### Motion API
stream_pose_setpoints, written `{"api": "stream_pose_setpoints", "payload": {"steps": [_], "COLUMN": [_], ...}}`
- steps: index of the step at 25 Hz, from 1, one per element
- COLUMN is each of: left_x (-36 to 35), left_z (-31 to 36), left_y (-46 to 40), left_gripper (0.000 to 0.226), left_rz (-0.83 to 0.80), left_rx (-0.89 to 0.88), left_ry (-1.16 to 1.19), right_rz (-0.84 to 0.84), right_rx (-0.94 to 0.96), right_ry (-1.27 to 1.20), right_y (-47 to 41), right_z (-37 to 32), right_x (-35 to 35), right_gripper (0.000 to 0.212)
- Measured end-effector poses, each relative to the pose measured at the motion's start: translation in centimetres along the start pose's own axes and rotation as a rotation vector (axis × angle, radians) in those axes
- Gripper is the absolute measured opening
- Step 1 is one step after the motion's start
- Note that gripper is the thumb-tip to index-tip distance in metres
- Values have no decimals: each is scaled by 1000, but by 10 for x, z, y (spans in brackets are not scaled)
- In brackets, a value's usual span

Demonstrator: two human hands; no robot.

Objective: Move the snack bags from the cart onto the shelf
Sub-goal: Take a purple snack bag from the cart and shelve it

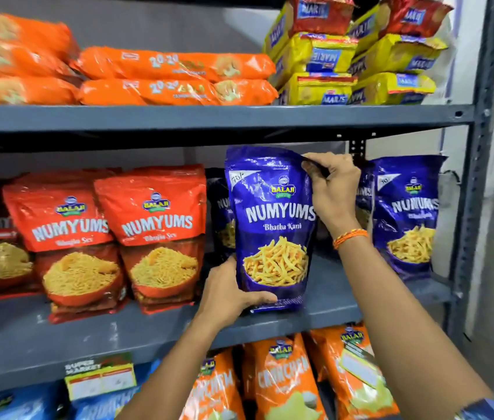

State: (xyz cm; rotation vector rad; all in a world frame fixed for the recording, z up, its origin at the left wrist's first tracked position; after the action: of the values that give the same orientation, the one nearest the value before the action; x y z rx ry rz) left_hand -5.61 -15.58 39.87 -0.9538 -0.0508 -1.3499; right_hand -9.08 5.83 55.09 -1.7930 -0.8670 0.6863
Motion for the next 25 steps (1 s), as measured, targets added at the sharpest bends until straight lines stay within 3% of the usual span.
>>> {"api": "stream_pose_setpoints", "payload": {"steps": [12,18,21,25], "left_x": [-12,-19,-16,-11], "left_z": [-74,-77,-74,-45], "left_y": [-41,-39,-27,3], "left_gripper": [89,81,85,101], "left_rz": [73,86,172,378], "left_rx": [225,261,234,139], "left_ry": [98,165,112,146], "right_rz": [-258,-402,-411,-358], "right_rx": [-108,-177,-185,-184], "right_ry": [35,98,133,131], "right_y": [-7,-16,-13,9], "right_z": [24,27,28,28], "right_x": [-73,-74,-54,2], "right_gripper": [16,31,48,54]}}
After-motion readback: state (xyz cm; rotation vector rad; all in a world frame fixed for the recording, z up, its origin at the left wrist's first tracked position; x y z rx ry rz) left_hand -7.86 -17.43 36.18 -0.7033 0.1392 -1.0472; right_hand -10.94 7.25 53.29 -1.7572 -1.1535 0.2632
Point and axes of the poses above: each hand's wrist, its own y-axis away from the middle knuckle, its own x-axis out of the back of the hand, z = x × y, the point moved 3 cm from there along -y, towards the middle knuckle, and after that the axes turned 3 degrees about -y, right-handed, at the moved point
